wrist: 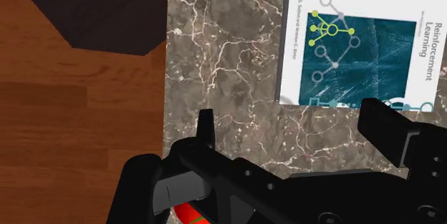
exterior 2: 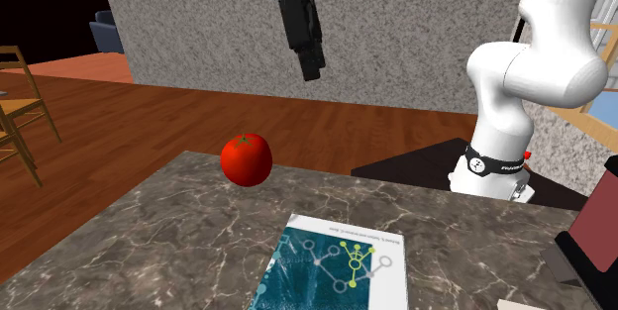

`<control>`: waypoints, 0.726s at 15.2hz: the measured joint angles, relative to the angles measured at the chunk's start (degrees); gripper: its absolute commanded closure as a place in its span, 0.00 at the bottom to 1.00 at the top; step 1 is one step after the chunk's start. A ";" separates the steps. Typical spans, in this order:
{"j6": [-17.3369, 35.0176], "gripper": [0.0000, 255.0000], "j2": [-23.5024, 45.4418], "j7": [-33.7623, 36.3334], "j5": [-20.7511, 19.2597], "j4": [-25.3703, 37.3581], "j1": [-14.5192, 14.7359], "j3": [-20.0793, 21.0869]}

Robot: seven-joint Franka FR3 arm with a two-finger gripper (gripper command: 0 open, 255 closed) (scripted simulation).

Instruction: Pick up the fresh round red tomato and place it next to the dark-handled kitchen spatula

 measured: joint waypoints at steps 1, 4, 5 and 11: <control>-0.22 0.00 2.21 1.05 0.42 1.78 -0.38 -0.37; -1.79 0.00 9.35 3.77 1.76 8.49 -1.82 -1.79; -2.75 0.00 12.14 4.88 2.32 11.60 -2.25 -2.18; -6.51 0.00 25.76 10.00 5.86 24.93 -6.02 -4.92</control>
